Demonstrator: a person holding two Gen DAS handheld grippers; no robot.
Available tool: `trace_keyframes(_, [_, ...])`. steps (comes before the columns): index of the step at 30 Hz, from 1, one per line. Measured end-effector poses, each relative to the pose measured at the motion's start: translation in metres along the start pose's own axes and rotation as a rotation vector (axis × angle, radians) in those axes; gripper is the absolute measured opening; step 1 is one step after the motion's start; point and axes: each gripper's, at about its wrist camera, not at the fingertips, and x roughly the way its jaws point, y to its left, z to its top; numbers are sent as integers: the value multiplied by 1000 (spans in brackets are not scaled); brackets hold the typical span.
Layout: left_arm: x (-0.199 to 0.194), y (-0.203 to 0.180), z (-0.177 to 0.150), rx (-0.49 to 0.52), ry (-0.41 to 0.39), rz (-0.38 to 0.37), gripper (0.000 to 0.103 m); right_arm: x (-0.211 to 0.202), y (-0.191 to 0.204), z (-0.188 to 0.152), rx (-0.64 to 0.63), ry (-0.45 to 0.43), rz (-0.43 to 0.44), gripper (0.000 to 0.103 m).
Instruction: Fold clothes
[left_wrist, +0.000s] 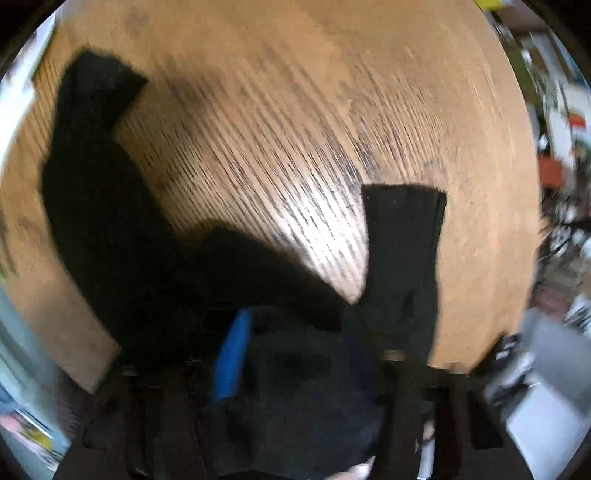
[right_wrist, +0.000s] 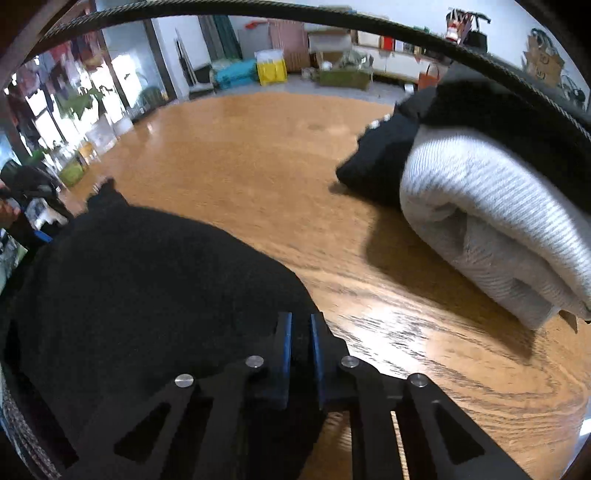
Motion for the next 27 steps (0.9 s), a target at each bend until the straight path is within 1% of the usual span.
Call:
trace_keyframes(1, [-8, -3, -3, 32, -48, -29, 4, -8, 0, 3, 7, -31, -5, 11])
trace_keyframes(2, [-16, -5, -7, 61, -98, -60, 3, -16, -1, 7, 15, -62, -12, 10])
trace_keyframes(3, [-30, -6, -12, 63, -167, -99, 1, -24, -1, 13, 19, -85, -23, 10])
trace_keyframes(4, [-40, -8, -15, 77, -210, -141, 1, -33, -2, 21, 21, -110, -34, 10])
trace_keyframes(5, [-58, -13, -20, 111, -269, -202, 0, -41, -2, 28, 23, -134, -44, 10])
trace_keyframes(7, [-94, -21, -28, 161, -375, -296, 0, -61, 0, 46, 14, -199, -66, 10])
trace_keyframes(9, [-131, -33, -33, 213, -455, -341, 0, -82, 5, 70, -2, -276, -76, 9])
trace_keyframes(11, [-163, -49, -35, 259, -497, -359, 0, -94, 16, 93, -29, -340, -101, 9])
trace_keyframes(13, [-174, -58, -33, 274, -472, -318, 0, -94, 30, 115, -59, -372, -126, 9])
trace_keyframes(15, [-160, -55, -31, 316, -340, -221, 0, -80, 47, 133, -98, -372, -169, 9])
trace_keyframes(16, [-146, -53, -30, 334, -254, -160, 2, -72, 53, 140, -113, -364, -191, 9])
trace_keyframes(17, [-123, -49, -29, 355, -153, -74, 6, -67, 56, 142, -121, -356, -207, 9])
trace_keyframes(18, [-110, -45, -29, 375, -142, -17, 9, -61, 56, 143, -123, -347, -219, 9])
trace_keyframes(20, [-84, -36, -29, 414, -123, 96, 19, -50, 52, 139, -99, -329, -215, 9])
trace_keyframes(21, [-79, -33, -28, 445, -152, 154, 22, -48, 44, 134, -84, -319, -209, 9])
trace_keyframes(22, [-75, -31, -26, 476, -179, 212, 30, -49, 33, 128, -72, -309, -201, 9])
trace_keyframes(23, [-66, -27, -21, 515, -176, 269, 37, -49, 26, 124, -63, -298, -197, 9])
trace_keyframes(24, [-60, -26, -20, 528, -152, 291, 39, -49, 18, 119, -53, -287, -196, 9])
trace_keyframes(25, [-55, -23, -18, 526, -114, 288, 40, -51, 10, 115, -44, -277, -195, 9])
trace_keyframes(26, [-51, -21, -16, 517, -74, 263, 41, -54, 4, 111, -37, -270, -193, 9])
trace_keyframes(27, [-49, -21, -14, 510, -60, 241, 43, -57, -1, 109, -32, -263, -191, 9])
